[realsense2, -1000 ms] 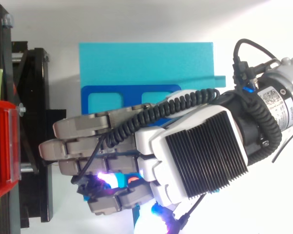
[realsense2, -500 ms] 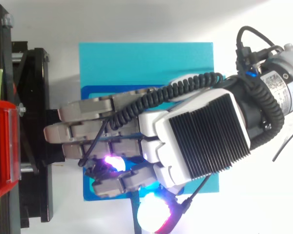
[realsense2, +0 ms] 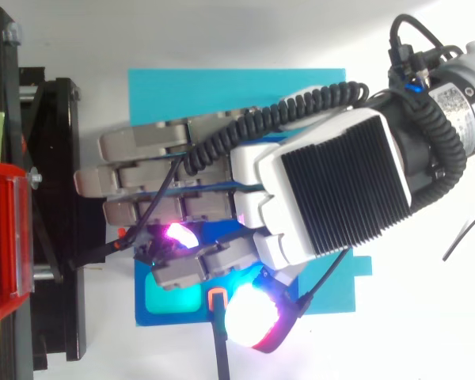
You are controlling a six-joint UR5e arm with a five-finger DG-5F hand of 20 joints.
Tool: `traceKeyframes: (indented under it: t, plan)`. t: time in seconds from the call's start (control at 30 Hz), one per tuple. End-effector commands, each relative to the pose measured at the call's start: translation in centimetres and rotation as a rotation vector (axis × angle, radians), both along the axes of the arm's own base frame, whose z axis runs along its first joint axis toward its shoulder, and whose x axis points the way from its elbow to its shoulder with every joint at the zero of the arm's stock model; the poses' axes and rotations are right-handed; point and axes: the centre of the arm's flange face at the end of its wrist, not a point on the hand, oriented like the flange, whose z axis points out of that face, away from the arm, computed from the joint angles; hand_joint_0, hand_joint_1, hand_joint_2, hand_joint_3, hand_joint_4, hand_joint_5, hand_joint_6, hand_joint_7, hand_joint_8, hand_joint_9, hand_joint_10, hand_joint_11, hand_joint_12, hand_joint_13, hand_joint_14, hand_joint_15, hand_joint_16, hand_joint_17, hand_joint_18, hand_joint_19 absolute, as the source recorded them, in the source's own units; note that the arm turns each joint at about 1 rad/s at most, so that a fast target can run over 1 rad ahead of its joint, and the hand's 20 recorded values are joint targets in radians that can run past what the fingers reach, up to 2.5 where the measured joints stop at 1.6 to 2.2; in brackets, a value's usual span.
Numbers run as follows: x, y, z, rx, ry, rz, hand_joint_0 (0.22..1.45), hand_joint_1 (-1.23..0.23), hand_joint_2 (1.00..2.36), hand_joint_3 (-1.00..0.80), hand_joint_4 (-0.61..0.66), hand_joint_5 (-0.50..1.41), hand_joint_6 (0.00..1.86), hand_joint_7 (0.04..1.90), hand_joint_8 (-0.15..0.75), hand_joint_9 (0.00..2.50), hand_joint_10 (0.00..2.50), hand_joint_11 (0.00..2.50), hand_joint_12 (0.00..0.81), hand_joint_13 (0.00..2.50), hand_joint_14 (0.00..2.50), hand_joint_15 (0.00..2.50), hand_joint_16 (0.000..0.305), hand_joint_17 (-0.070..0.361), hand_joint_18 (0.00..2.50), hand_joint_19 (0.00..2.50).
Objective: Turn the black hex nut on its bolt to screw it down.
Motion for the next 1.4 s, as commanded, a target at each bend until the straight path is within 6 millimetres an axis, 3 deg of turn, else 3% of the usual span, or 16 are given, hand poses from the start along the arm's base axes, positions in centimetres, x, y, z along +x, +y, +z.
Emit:
traceKeyframes:
  t: [0.0, 0.7, 0.9, 1.1, 1.37]
  plan:
    - [-0.1, -0.7, 0.1, -0.002, -0.007, 0.002, 0.45, -0.14, 1.00, -0.50, 0.08, -0.01, 0.50, 1.48, 0.209, 0.67, 0.00, 0.00, 0.351, 0.32, 0.00, 0.00, 0.046, 0.103, 0.17, 0.19]
    - [-0.8, -4.3, 0.6, -0.019, -0.057, 0.035, 0.45, -0.17, 1.00, -0.50, 0.11, -0.02, 0.50, 1.42, 0.209, 0.67, 0.00, 0.00, 0.345, 0.33, 0.00, 0.00, 0.045, 0.102, 0.19, 0.17]
    - [-0.6, -3.2, 0.7, 0.010, -0.035, 0.049, 0.45, -0.18, 1.00, -0.50, 0.11, -0.03, 0.50, 1.38, 0.212, 0.67, 0.00, 0.00, 0.340, 0.33, 0.00, 0.00, 0.045, 0.102, 0.18, 0.16]
    - [0.0, -0.3, 0.5, 0.059, 0.014, 0.048, 0.45, -0.17, 1.00, -0.50, 0.11, -0.03, 0.50, 1.34, 0.210, 0.67, 0.00, 0.00, 0.342, 0.32, 0.00, 0.00, 0.046, 0.103, 0.18, 0.17]
    - [0.3, 2.0, 0.5, 0.065, 0.032, 0.048, 0.45, -0.17, 1.00, -0.50, 0.11, -0.04, 0.50, 1.32, 0.210, 0.66, 0.00, 0.00, 0.345, 0.32, 0.00, 0.00, 0.046, 0.103, 0.17, 0.18]
